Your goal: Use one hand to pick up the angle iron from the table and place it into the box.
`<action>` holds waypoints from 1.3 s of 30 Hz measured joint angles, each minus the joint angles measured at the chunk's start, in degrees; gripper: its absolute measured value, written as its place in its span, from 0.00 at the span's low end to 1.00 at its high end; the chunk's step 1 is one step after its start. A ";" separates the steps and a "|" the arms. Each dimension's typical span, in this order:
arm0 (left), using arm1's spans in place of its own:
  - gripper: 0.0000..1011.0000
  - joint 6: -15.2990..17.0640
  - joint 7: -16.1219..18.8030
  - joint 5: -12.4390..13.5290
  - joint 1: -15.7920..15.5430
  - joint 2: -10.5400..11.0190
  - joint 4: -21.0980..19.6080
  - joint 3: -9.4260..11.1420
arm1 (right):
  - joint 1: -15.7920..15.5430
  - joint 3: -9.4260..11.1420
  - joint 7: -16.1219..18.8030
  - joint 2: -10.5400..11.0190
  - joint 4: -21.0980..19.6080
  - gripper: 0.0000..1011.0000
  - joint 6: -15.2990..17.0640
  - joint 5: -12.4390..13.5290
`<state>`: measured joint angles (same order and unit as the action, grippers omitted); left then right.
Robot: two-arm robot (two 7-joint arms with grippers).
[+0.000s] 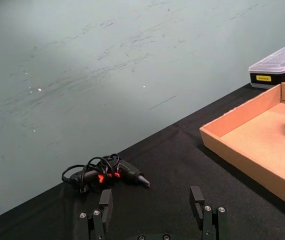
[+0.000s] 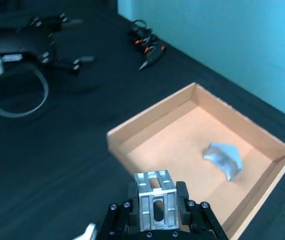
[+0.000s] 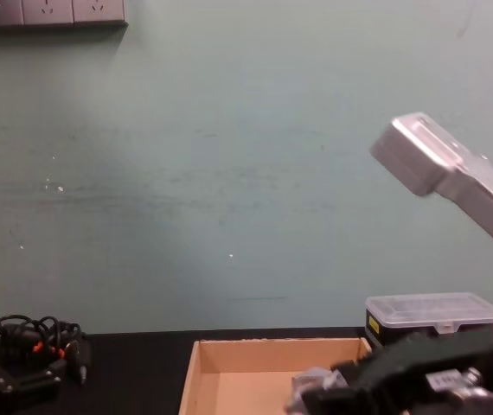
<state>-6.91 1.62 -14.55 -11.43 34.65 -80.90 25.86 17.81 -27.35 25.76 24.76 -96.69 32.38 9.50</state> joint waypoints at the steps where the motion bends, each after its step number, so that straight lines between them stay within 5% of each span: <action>1: 1.00 0.00 0.00 0.00 0.00 0.00 0.00 0.00 | 1.10 -0.12 -0.23 -0.98 1.46 0.45 -0.06 -0.05; 21: 1.00 0.00 0.00 0.00 0.00 0.00 0.00 0.00 | 12.17 -3.17 -1.80 -11.77 23.31 0.45 -4.66 -3.69; 31: 1.00 0.00 0.00 0.00 0.00 0.00 0.00 0.00 | 14.10 -4.04 -1.24 -13.84 28.08 0.45 -5.63 -5.00; 39: 1.00 0.00 0.00 0.00 0.00 0.00 0.00 0.00 | 14.02 -4.00 -1.14 -13.70 27.77 0.45 -5.63 -4.95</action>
<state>-6.91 1.62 -14.55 -11.43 34.64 -80.90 25.86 31.83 -31.35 24.61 11.06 -68.92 26.75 4.55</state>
